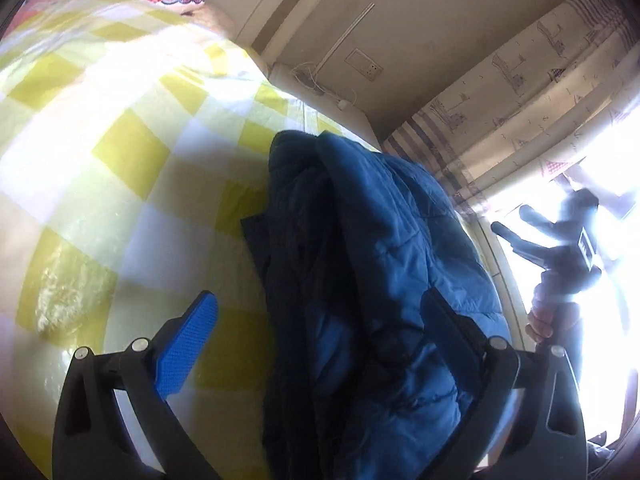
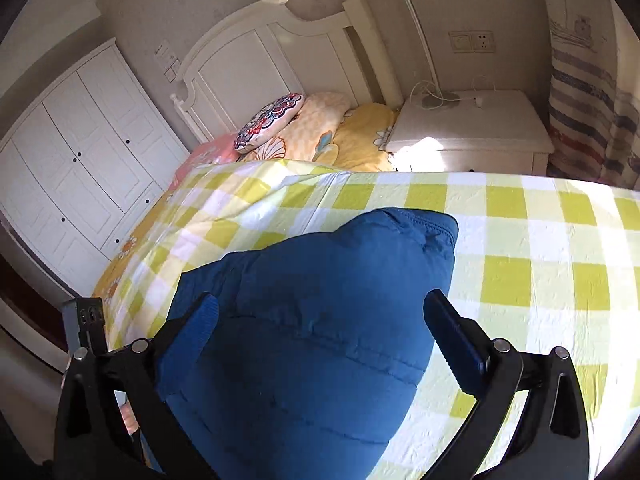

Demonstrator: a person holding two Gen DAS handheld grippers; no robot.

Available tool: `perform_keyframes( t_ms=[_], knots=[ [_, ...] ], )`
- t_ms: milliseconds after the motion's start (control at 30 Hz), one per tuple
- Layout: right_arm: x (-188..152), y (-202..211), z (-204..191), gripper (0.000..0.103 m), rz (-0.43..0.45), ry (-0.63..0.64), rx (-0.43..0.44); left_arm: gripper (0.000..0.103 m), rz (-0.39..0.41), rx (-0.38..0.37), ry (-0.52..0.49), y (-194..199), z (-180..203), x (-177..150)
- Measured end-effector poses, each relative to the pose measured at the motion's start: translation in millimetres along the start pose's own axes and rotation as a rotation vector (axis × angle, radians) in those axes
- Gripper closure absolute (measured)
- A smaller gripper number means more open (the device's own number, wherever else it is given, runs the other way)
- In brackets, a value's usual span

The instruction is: Fold large clothes

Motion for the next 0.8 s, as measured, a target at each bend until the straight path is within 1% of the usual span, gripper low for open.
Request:
perform_keyframes(
  t_ms=[33, 67, 100, 167, 233, 300, 367, 433, 467, 533, 567, 600, 633, 667, 733, 800],
  knots=[
    [-18.6, 4.8, 6.7, 0.004, -0.026, -0.055, 0.035, 0.002, -0.041, -0.026, 0.019, -2.4, -6.8, -5.3],
    [-36.8, 5.9, 11.6, 0.004, -0.053, -0.110, 0.079, 0.002, -0.078, -0.036, 0.029, -6.4, -10.8, -10.0],
    [-54.2, 3.7, 13.9, 0.004, -0.079, -0.159, 0.136, 0.002, -0.112, -0.054, 0.036, -10.5, -12.2, -14.8],
    [-82.9, -5.5, 9.6, 0.004, -0.130, -0.216, 0.225, 0.002, -0.156, -0.100, 0.070, -18.8, -13.4, -19.3],
    [-98.9, -18.6, 0.5, 0.004, -0.171, -0.211, 0.255, 0.002, -0.162, -0.104, 0.077, -26.5, -11.5, -19.7],
    [-105.1, -31.6, -7.0, 0.004, -0.166, -0.236, 0.316, 0.002, -0.181, -0.091, 0.067, -35.6, -7.5, -18.4],
    [-105.0, -43.5, -15.2, 0.004, -0.158, -0.242, 0.367, 0.002, -0.202, -0.098, 0.059, -44.0, -3.6, -15.8],
    [-104.9, -49.9, -24.5, 0.004, -0.143, -0.217, 0.357, 0.002, -0.237, -0.105, 0.068, -50.1, 0.0, -14.6],
    [-105.7, -50.5, -27.6, 0.004, -0.123, -0.209, 0.346, 0.002, -0.264, -0.112, 0.074, -53.1, 1.3, -14.2],
    [-106.3, -44.7, -34.9, 0.006, -0.060, -0.169, 0.321, 0.003, -0.282, -0.119, 0.082, -57.6, 4.7, -14.6],
    [-108.2, -36.8, -38.8, 0.013, -0.027, -0.139, 0.295, 0.011, -0.283, -0.127, 0.075, -59.8, 7.8, -17.1],
    [-108.4, -29.9, -42.4, 0.017, 0.008, -0.106, 0.266, 0.015, -0.251, -0.127, 0.058, -58.5, 12.0, -18.6],
    [-107.3, -22.1, -47.0, 0.021, 0.043, -0.065, 0.234, 0.025, -0.210, -0.128, 0.028, -54.8, 17.3, -20.0],
    [-104.6, -14.4, -50.7, 0.022, 0.075, -0.033, 0.203, 0.035, -0.176, -0.131, -0.003, -52.4, 24.3, -21.0],
    [-92.1, 1.0, -54.6, 0.024, 0.139, 0.014, 0.148, 0.042, -0.133, -0.132, -0.034, -56.2, 40.2, -18.5],
    [-73.1, 19.0, -49.7, 0.024, 0.204, 0.041, 0.098, 0.045, -0.106, -0.163, -0.041, -65.1, 59.2, -8.9]
  ],
)
Point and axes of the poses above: each gripper's, at about its wrist camera, not at the fingertips, and y roughly against the way its jaws point, z to its right, x to its top, the point moved 3 cm from there along -y, roughly the way its jaws point, and after that the axes turned 14 degrees about y, right-handed, at the moved point
